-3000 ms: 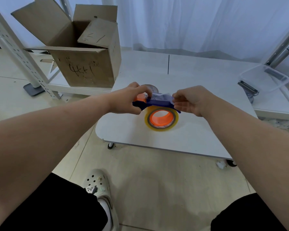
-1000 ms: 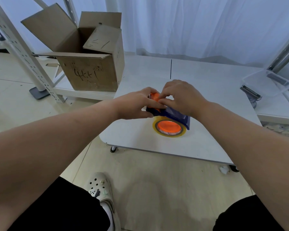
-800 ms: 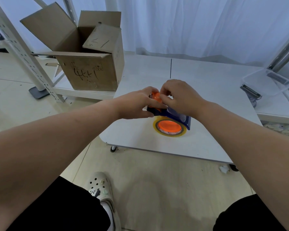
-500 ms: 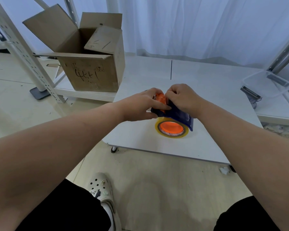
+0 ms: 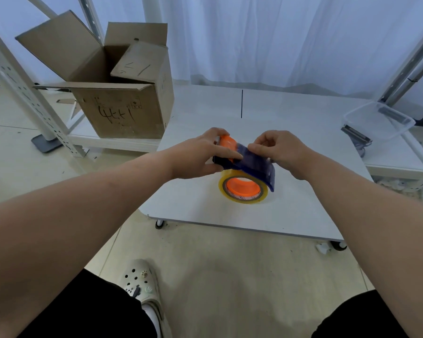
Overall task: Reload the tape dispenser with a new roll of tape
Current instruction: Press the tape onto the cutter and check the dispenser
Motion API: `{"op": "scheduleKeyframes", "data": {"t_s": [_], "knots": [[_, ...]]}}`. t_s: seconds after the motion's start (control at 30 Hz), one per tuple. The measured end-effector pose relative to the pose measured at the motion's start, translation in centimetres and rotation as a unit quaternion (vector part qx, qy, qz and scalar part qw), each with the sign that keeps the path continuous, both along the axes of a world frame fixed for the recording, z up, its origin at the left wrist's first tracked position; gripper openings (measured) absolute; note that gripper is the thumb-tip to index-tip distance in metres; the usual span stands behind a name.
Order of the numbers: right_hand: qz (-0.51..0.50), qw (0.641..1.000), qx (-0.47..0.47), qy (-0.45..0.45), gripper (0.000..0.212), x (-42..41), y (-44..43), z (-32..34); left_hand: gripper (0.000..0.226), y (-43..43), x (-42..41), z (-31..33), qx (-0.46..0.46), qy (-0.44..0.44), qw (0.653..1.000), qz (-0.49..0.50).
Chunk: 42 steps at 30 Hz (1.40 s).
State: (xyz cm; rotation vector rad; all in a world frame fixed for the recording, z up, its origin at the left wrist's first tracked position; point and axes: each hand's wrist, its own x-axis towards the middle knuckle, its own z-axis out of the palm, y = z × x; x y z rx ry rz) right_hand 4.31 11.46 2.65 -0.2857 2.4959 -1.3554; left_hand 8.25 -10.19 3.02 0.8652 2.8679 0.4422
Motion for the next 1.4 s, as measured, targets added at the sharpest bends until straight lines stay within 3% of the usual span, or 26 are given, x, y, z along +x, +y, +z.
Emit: {"op": "scheduleKeyframes", "data": {"t_s": [0.1,0.23,0.3,0.4,0.47,0.6,0.67,0.77,0.83,0.93,1.03,1.23,1.4], "knots": [[-0.014,0.997,0.064,0.037,0.016,-0.4,1.2,-0.5,0.045,-0.6,-0.2,0.1,-0.007,-0.020,1.000,0.019],[0.003,0.965,0.102,0.240,0.012,0.2,0.6,-0.1,0.046,-0.9,-0.6,0.1,0.011,-0.044,0.998,0.036],[0.045,0.955,0.101,0.276,0.006,0.8,0.2,0.0,0.046,-1.0,-0.7,0.1,0.019,-0.049,0.998,0.035],[0.125,0.940,0.198,0.247,0.040,1.6,-0.1,-1.2,0.045,-1.0,-0.7,0.2,0.037,-0.056,0.997,0.036],[0.123,0.936,0.234,0.234,0.051,1.8,0.0,-2.1,0.045,-1.0,-0.5,0.2,0.058,-0.066,0.995,0.047],[0.063,0.961,0.170,0.207,0.048,2.1,0.5,-2.8,0.045,-1.0,-0.7,0.4,0.067,-0.084,0.992,0.060],[0.043,0.979,0.086,0.182,0.067,2.2,0.2,-2.6,0.044,-0.8,-0.9,0.5,0.053,-0.088,0.993,0.065],[0.049,0.959,0.068,0.270,0.084,2.3,-0.4,-1.8,0.043,-0.8,-1.2,0.5,0.047,-0.094,0.992,0.068],[0.075,0.926,0.168,0.329,0.074,2.2,-0.6,-1.8,0.043,-0.8,-1.3,0.5,0.046,-0.098,0.992,0.066],[0.095,0.909,0.269,0.303,0.052,2.3,-0.8,-2.6,0.045,-0.8,-1.4,0.4,0.052,-0.106,0.991,0.068],[0.073,0.929,0.232,0.278,0.042,2.4,-1.0,-3.1,0.049,-0.5,-1.4,0.3,0.081,-0.126,0.985,0.085],[-0.002,0.937,0.257,0.236,0.047,1.9,-0.4,-3.4,0.052,-0.1,-1.4,0.3,0.148,-0.177,0.965,0.125],[-0.012,0.953,0.211,0.215,0.035,1.8,0.1,-3.5,0.052,0.4,-1.7,0.4,0.198,-0.207,0.948,0.141]]}}
